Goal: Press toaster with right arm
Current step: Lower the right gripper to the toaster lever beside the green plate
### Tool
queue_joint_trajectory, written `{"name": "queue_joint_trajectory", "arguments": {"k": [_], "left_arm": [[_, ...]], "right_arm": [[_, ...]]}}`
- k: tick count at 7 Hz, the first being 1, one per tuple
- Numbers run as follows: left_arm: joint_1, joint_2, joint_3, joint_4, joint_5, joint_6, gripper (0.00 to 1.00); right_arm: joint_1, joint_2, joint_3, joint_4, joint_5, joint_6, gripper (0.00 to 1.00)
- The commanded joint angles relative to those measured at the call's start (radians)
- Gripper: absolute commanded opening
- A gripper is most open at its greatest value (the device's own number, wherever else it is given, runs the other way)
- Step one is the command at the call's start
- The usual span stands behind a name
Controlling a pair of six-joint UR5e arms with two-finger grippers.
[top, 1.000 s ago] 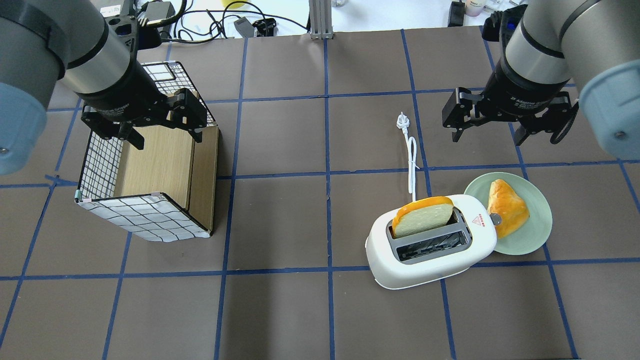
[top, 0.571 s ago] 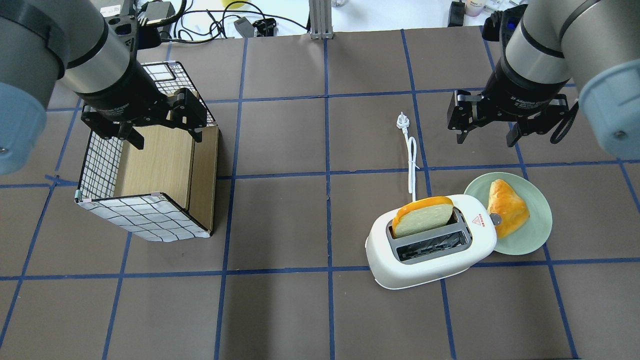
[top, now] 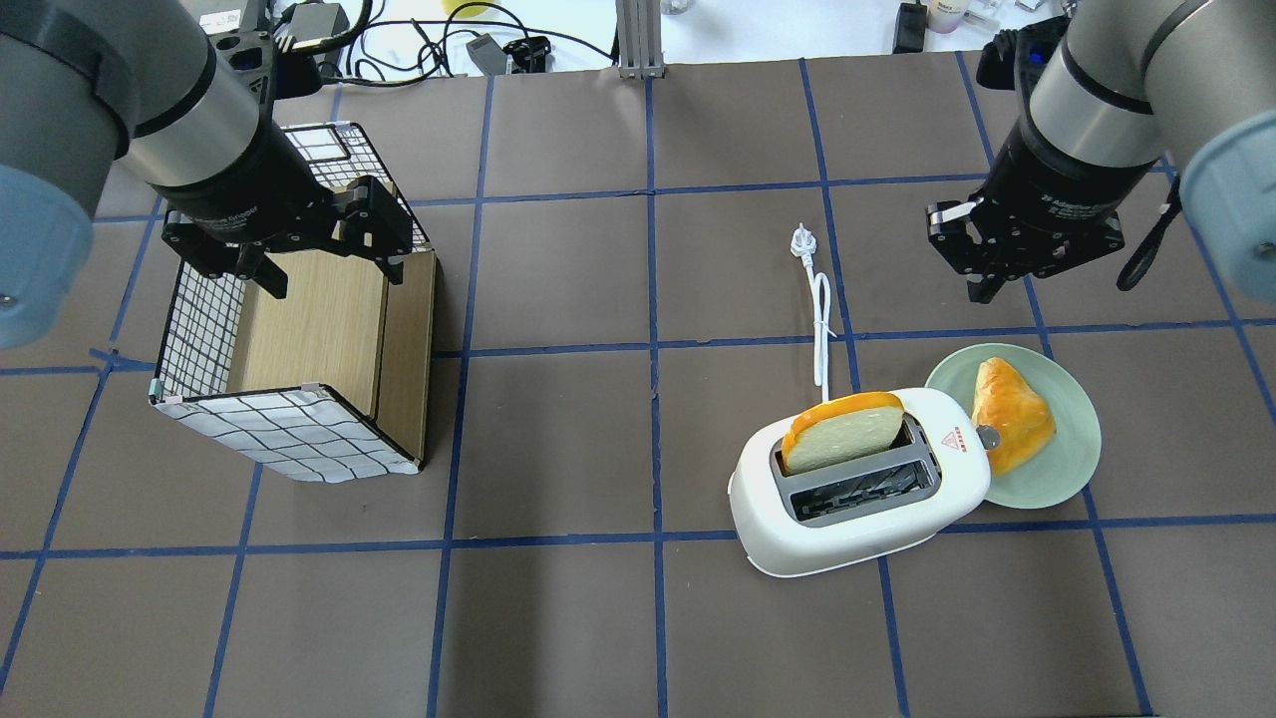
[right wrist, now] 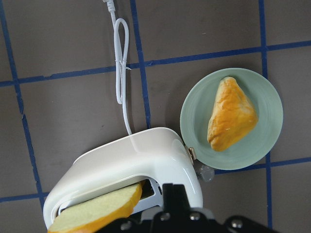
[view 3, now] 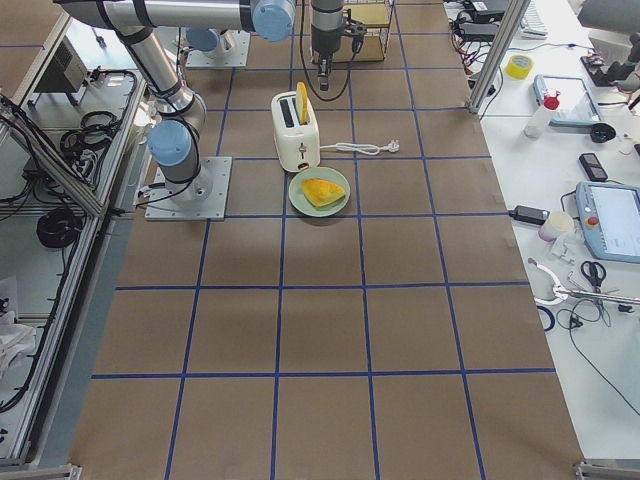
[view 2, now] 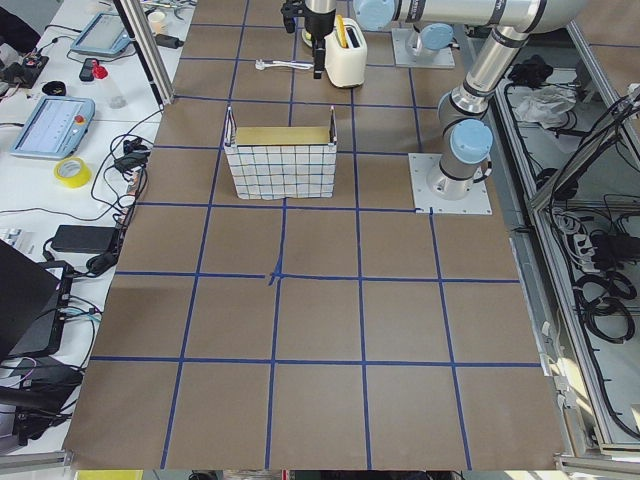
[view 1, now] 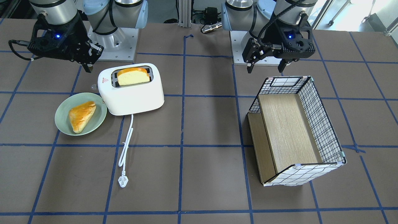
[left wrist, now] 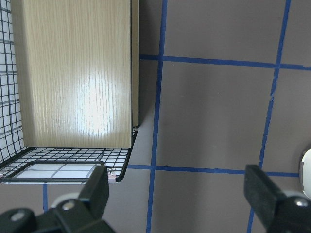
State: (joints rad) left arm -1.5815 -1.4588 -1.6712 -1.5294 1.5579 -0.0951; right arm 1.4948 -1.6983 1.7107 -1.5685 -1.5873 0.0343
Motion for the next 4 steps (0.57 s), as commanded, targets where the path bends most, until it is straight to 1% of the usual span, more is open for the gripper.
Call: {"name": "queue_joint_trajectory", "arguments": {"k": [1, 2, 3, 4], "left_arm": [[0.000, 0.000, -0.001, 0.000, 0.001, 0.000, 1.00], [0.000, 0.000, 0.001, 0.000, 0.001, 0.000, 1.00], [0.000, 0.000, -0.001, 0.000, 0.001, 0.000, 1.00], [0.000, 0.000, 0.001, 0.000, 0.001, 0.000, 1.00]], "right_arm": [[-0.114, 0.000, 0.006, 0.025, 0.006, -0.169, 0.00], [-0.129, 0.002, 0.015, 0.040, 0.016, -0.219, 0.00], [-0.177, 0.003, 0.038, 0.038, 0.089, -0.278, 0.00], [-0.232, 0.003, 0.081, 0.042, 0.124, -0.318, 0.00]]}}
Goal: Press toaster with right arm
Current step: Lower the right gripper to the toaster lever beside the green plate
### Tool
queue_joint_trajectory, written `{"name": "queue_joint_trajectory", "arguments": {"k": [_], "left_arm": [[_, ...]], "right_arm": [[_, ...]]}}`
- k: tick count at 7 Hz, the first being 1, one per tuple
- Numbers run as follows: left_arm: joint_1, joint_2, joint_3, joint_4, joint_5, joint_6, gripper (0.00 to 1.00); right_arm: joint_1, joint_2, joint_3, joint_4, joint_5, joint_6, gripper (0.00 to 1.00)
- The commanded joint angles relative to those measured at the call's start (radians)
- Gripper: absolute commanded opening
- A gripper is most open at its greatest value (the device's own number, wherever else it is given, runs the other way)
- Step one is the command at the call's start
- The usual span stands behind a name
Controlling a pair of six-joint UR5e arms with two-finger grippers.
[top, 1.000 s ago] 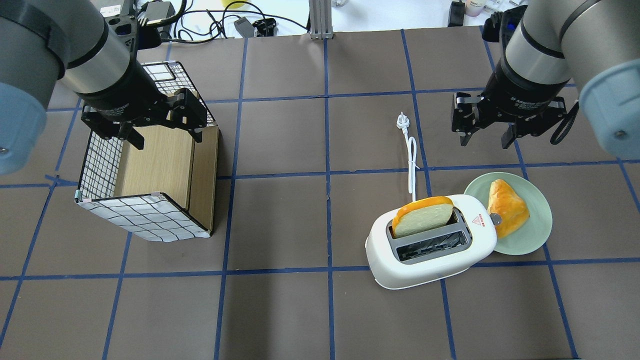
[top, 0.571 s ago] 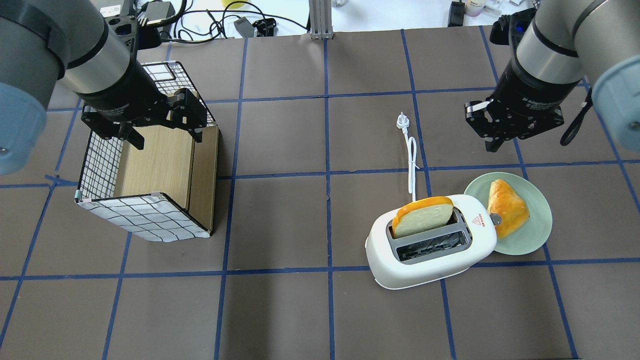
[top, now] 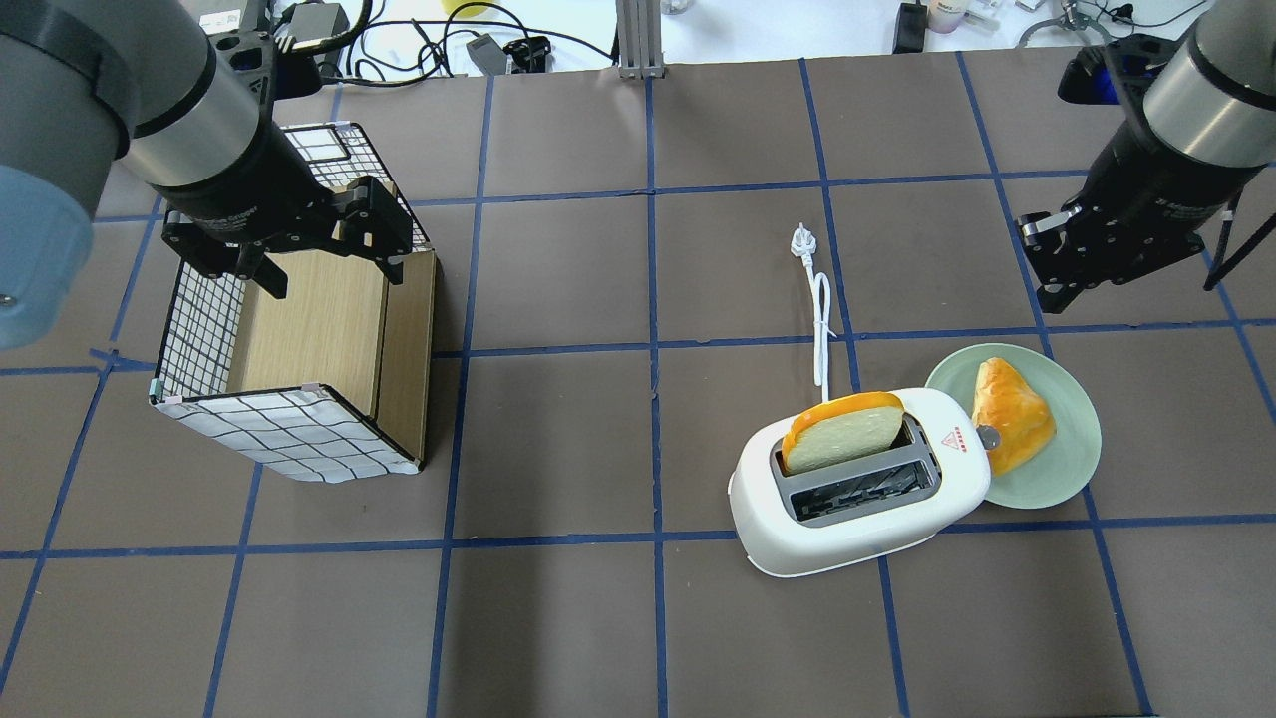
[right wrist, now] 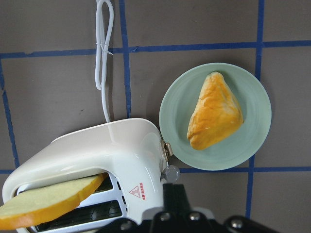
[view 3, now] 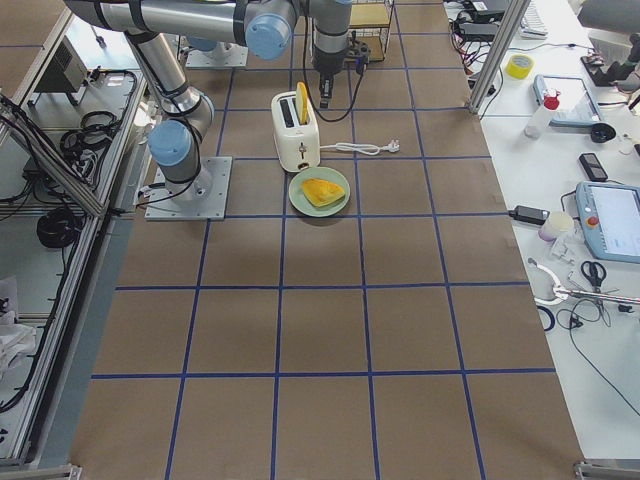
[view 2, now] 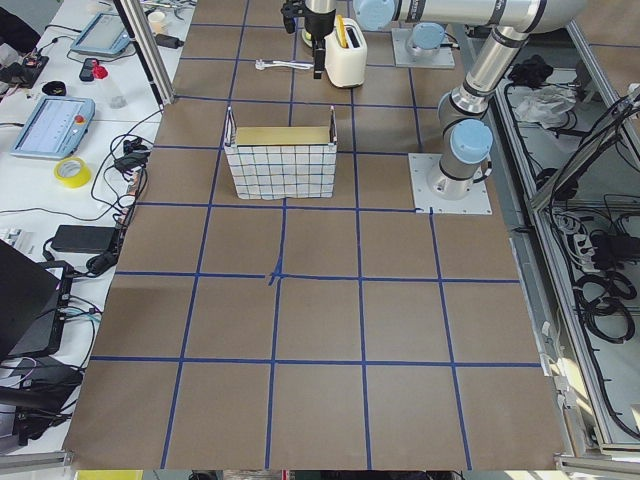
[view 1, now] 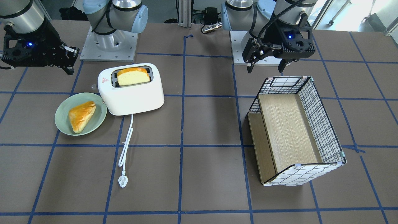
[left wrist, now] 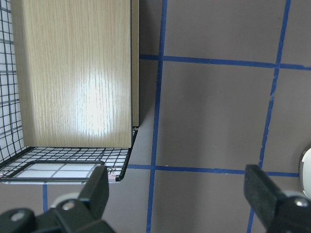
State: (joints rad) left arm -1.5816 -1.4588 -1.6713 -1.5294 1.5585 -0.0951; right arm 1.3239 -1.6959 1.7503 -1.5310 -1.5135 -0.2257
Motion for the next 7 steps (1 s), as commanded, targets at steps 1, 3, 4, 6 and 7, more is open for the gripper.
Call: {"name": "queue_joint_trajectory", "arguments": {"k": [1, 3, 4, 6, 7], "left_arm": [[0.000, 0.000, 0.001, 0.000, -0.001, 0.000, 1.00], [0.000, 0.000, -0.001, 0.000, 0.000, 0.000, 1.00], [0.000, 0.000, -0.001, 0.000, 0.000, 0.000, 1.00], [0.000, 0.000, -0.001, 0.000, 0.000, 0.000, 1.00], [0.000, 0.000, -0.001, 0.000, 0.000, 0.000, 1.00]], "right_arm": [[-0.068, 0.001, 0.093, -0.014, 0.056, -0.070, 0.00], [-0.074, 0.001, 0.185, -0.082, 0.067, -0.073, 0.00], [-0.075, 0.001, 0.224, -0.099, 0.067, -0.073, 0.00], [-0.107, 0.001, 0.293, -0.145, 0.067, -0.073, 0.00], [-0.107, 0.001, 0.308, -0.150, 0.065, -0.072, 0.00]]}}
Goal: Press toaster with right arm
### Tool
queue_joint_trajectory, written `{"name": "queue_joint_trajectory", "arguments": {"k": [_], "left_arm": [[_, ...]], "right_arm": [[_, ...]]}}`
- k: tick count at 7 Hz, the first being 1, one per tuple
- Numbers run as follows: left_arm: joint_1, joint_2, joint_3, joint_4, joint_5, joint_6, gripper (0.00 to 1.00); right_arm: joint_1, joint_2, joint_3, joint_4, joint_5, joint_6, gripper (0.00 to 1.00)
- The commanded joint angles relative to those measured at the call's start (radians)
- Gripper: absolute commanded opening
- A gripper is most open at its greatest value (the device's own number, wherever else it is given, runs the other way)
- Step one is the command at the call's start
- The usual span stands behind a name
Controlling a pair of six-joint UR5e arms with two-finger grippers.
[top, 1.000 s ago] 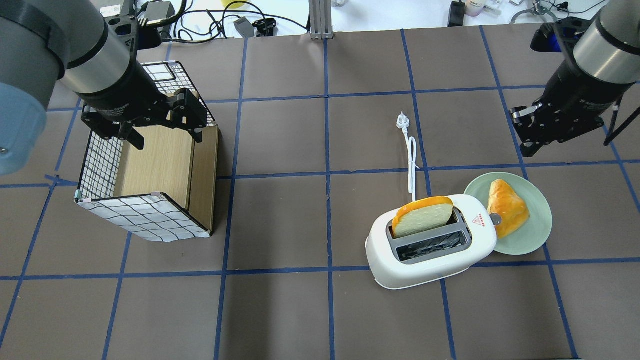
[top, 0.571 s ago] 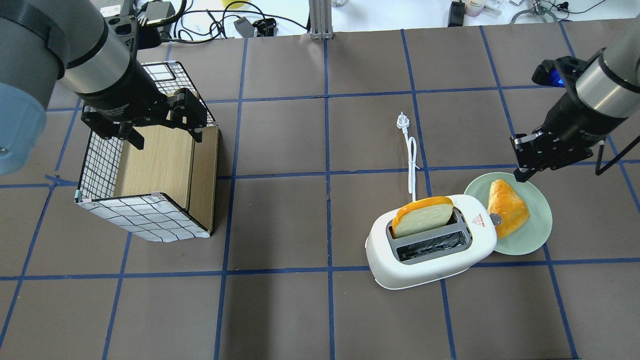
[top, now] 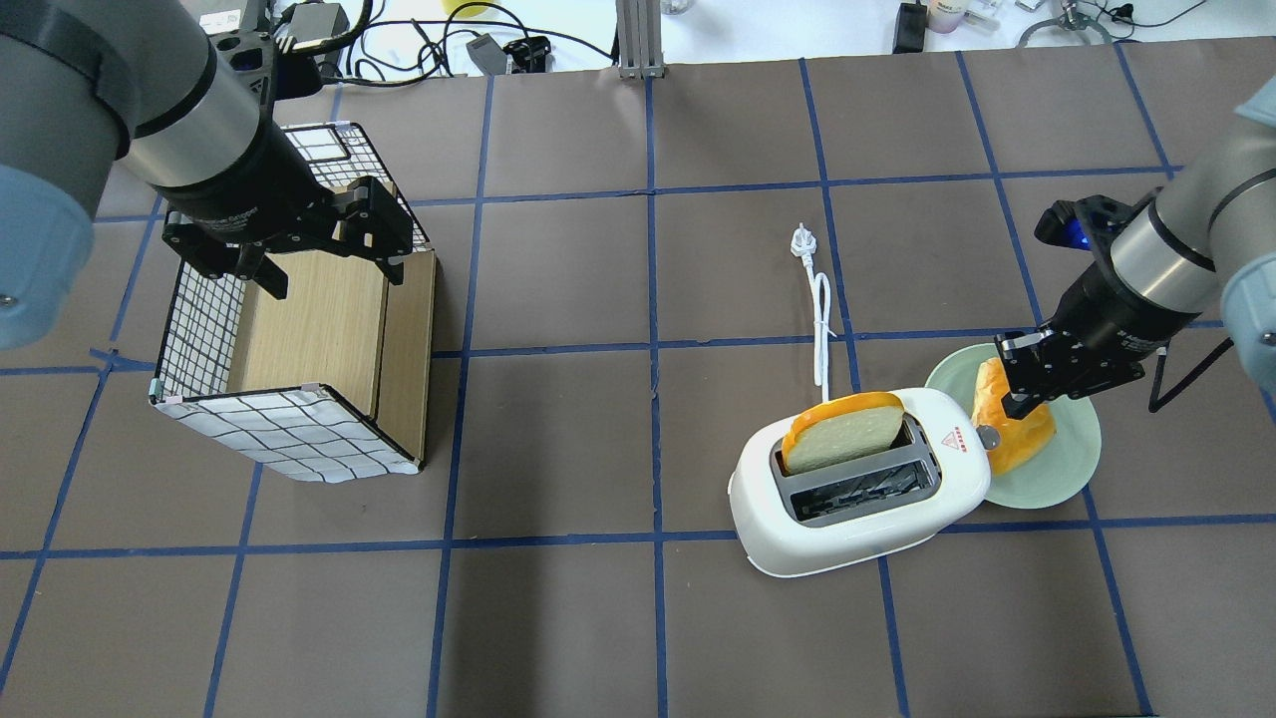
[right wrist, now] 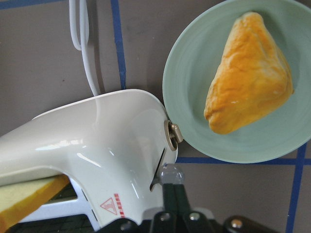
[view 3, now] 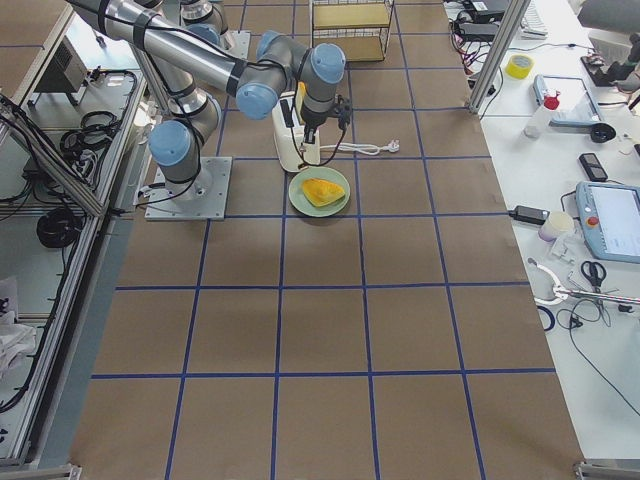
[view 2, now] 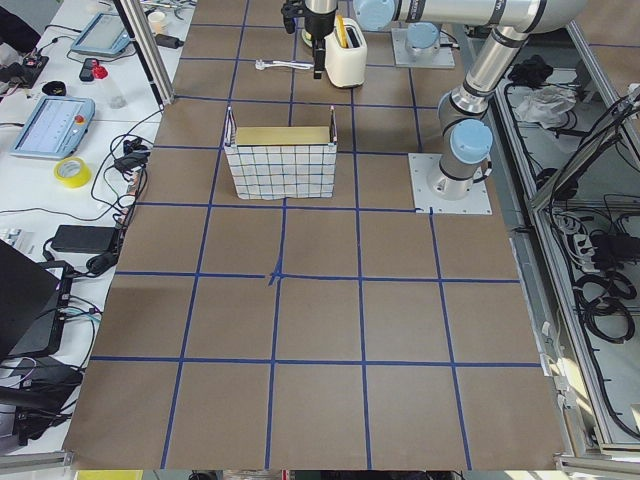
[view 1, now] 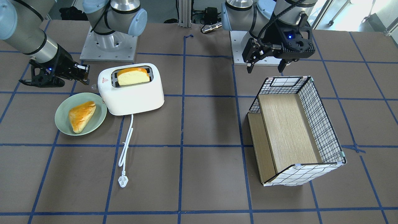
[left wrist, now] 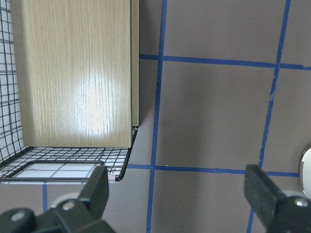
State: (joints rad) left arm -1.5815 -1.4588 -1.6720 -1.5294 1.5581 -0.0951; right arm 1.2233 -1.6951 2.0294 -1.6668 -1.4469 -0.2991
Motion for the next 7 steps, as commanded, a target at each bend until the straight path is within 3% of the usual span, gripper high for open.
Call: {"name": "queue_joint_trajectory", "arguments": {"k": [1, 7], "left_arm": [[0.000, 0.000, 0.000, 0.000, 0.000, 0.000, 1.00], [0.000, 0.000, 0.001, 0.000, -0.001, 0.000, 1.00]], "right_arm": [[-0.007, 0.002, 0.035, -0.014, -0.001, 0.003, 0.00], [-0.007, 0.032, 0.038, -0.008, 0.002, 0.003, 0.00]]}}
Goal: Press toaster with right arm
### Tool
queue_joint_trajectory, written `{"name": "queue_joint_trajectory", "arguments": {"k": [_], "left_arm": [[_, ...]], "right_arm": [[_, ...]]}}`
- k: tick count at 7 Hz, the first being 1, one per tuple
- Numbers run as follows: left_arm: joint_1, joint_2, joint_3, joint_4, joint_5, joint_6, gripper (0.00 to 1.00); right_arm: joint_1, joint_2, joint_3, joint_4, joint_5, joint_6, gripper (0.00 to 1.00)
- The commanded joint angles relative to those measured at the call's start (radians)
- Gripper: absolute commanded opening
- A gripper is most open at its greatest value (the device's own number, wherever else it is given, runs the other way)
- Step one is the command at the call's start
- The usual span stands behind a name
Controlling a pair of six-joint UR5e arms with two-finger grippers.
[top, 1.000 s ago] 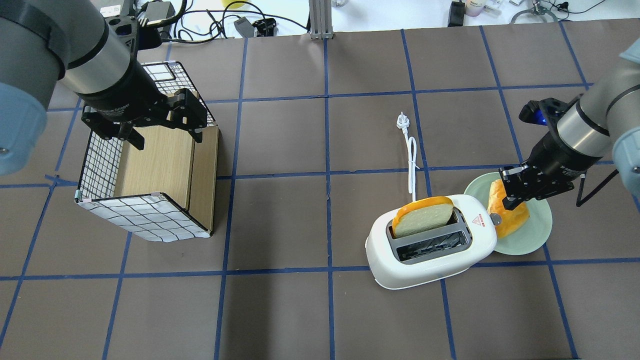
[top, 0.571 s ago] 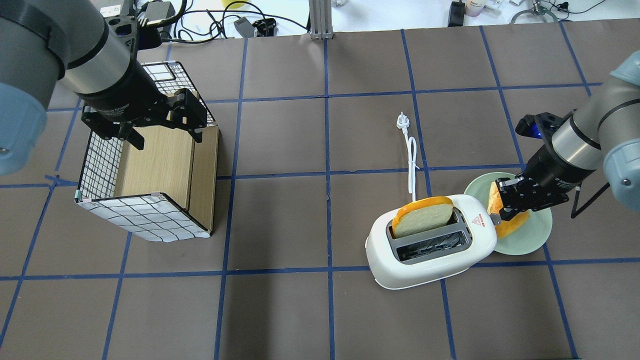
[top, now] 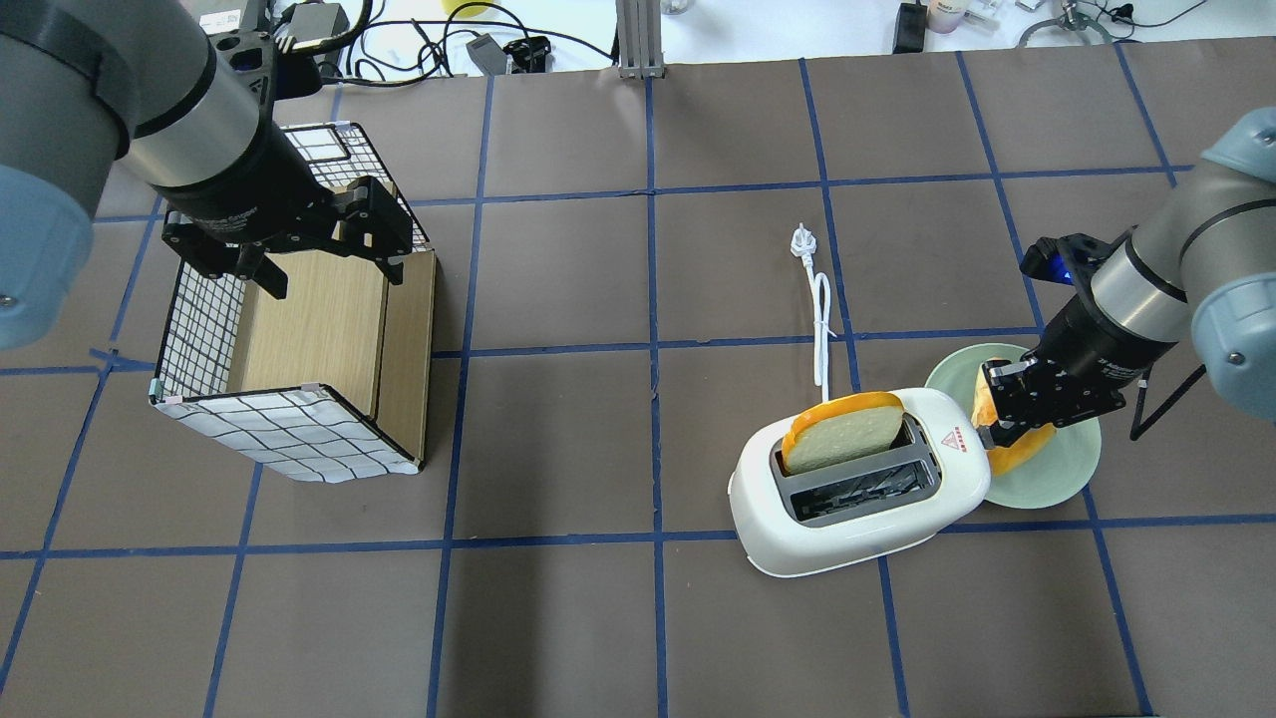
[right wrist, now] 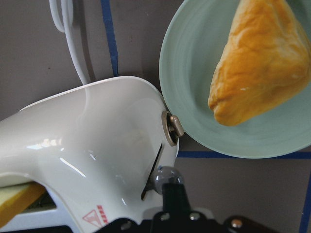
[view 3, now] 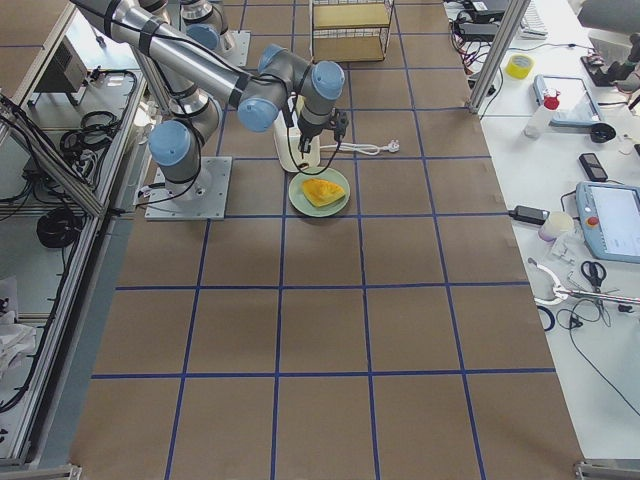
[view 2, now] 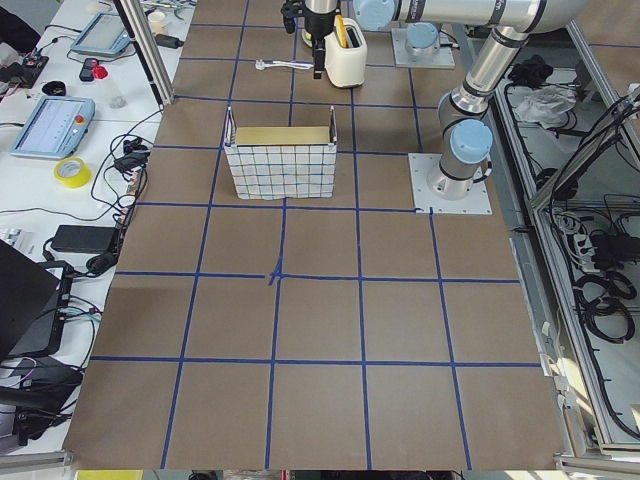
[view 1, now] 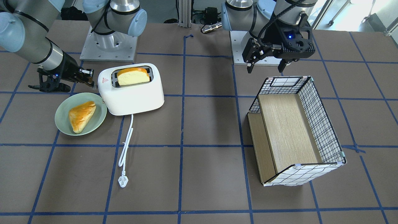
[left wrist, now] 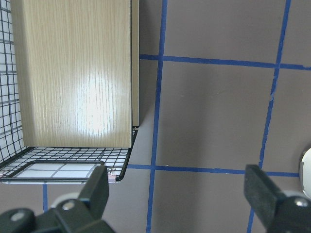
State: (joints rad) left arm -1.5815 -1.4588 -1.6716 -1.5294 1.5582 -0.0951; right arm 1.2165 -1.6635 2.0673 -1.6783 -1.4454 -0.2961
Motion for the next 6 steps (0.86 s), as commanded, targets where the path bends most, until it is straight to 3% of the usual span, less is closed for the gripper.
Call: {"name": "queue_joint_trajectory", "arguments": {"k": [1, 6], "left_arm": [[0.000, 0.000, 0.000, 0.000, 0.000, 0.000, 1.00], [0.000, 0.000, 0.000, 0.000, 0.000, 0.000, 1.00]], "right_arm": [[0.000, 0.010, 0.001, 0.000, 0.000, 0.000, 0.00], [0.000, 0.054, 0.011, -0.032, 0.005, -0.002, 0.00]]}}
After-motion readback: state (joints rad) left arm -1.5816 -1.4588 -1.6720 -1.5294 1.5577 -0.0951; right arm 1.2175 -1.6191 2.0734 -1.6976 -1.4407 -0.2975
